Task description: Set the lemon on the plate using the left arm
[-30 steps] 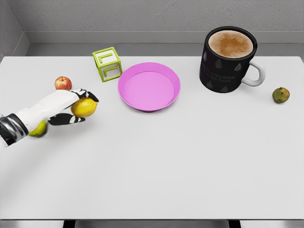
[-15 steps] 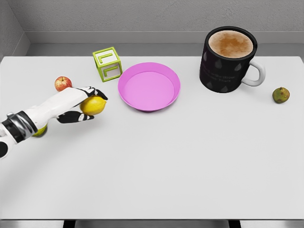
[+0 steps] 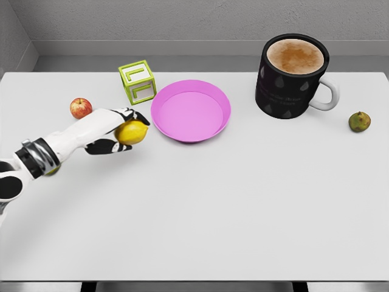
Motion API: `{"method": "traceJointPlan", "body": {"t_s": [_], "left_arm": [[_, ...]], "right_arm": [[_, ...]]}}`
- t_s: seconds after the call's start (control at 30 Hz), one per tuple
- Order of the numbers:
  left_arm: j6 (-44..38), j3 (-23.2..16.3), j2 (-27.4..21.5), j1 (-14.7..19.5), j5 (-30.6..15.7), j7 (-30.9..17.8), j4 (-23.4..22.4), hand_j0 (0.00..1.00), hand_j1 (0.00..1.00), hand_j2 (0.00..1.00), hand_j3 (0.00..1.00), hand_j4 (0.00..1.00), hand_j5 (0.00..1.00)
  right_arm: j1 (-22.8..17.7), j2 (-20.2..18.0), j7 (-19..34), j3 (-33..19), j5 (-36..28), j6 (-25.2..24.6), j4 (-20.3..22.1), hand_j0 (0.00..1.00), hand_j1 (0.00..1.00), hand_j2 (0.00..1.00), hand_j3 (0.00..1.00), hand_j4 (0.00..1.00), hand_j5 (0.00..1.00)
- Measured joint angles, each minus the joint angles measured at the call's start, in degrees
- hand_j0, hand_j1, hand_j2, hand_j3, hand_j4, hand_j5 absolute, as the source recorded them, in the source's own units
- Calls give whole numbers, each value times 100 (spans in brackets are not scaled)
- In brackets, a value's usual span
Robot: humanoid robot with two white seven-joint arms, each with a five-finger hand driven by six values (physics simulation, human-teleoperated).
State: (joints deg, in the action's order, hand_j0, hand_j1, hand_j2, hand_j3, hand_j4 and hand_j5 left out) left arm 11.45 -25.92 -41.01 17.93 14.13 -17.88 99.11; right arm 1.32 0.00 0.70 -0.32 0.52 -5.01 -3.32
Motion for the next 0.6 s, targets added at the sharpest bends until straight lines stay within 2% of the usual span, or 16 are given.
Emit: {"method": "traceJointPlan", "body": {"t_s": [0.6], "left_arm": [[-1, -183, 224, 281, -57, -8, -141, 53, 53, 53, 53, 53, 53]], "right_arm": [[0, 0, 0, -3, 0, 0, 0, 100, 100, 100, 100, 100, 100]]}}
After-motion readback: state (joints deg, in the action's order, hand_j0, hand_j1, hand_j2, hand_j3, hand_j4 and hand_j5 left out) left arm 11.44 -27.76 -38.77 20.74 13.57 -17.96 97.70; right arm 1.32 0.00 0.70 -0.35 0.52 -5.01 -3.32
